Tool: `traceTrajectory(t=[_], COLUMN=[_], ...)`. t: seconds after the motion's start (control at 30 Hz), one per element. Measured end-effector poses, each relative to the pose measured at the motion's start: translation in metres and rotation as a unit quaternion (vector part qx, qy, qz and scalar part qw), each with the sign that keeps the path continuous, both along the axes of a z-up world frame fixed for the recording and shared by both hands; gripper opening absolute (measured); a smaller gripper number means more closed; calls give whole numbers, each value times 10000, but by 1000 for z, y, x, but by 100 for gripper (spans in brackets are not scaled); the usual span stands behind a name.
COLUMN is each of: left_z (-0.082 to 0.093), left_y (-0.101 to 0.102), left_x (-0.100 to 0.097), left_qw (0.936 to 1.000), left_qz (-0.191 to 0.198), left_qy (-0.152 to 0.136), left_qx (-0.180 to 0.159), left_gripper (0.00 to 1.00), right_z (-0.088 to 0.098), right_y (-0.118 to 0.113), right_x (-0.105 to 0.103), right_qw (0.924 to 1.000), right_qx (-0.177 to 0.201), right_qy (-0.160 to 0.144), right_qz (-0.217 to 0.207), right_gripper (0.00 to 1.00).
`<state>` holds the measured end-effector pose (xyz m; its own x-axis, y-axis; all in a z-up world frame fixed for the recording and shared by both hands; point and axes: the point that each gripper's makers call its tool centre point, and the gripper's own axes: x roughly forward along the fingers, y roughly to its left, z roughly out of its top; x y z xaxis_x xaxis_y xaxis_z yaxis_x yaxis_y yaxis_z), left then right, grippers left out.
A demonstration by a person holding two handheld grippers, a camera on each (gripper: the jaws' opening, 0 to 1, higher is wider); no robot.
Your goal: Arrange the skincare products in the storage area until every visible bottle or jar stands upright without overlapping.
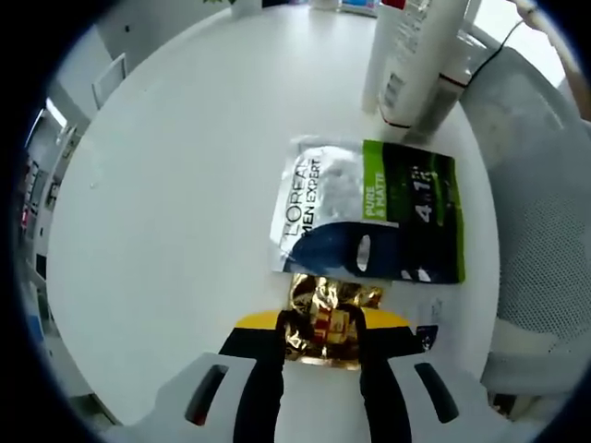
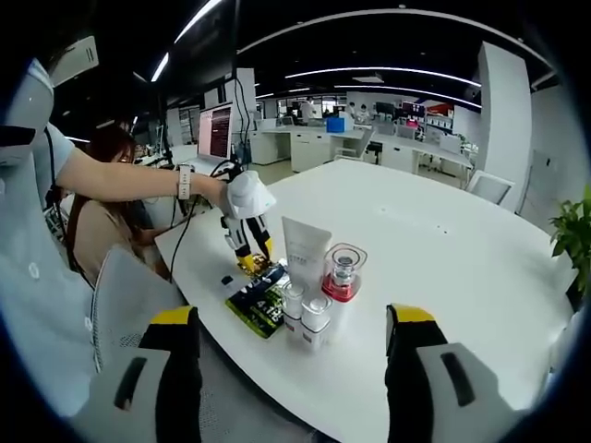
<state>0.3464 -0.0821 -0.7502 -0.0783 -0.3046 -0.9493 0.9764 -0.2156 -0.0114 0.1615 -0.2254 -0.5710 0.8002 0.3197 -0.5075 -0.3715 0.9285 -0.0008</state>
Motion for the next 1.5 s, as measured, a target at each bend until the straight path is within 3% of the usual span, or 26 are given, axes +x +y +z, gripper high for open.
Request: traceTrajectory(t=[0.67, 0.97, 1.17, 1.5], left_z=[3, 26, 50, 73], left_y=[-2, -1, -5, 3], left_x=[-1, 7, 4, -7], left_qw=[10000, 9992, 9961, 9885], left_qz=[27, 151, 308, 678], left_qy=[-16, -296, -463, -643], left_qx=[-73, -241, -684, -1191], left_gripper=[31, 32, 36, 43], right_z=[3, 4, 5, 8], right_y=[3, 7, 8, 13], right_x=[1, 0, -1, 1], right_qw=[10000, 9999, 9999, 9998], right_qx=[6, -7, -26, -40], right_qy=[-52, -74, -67, -100], right_qz=[38, 88, 108, 171], right_gripper=[83, 83, 83, 83])
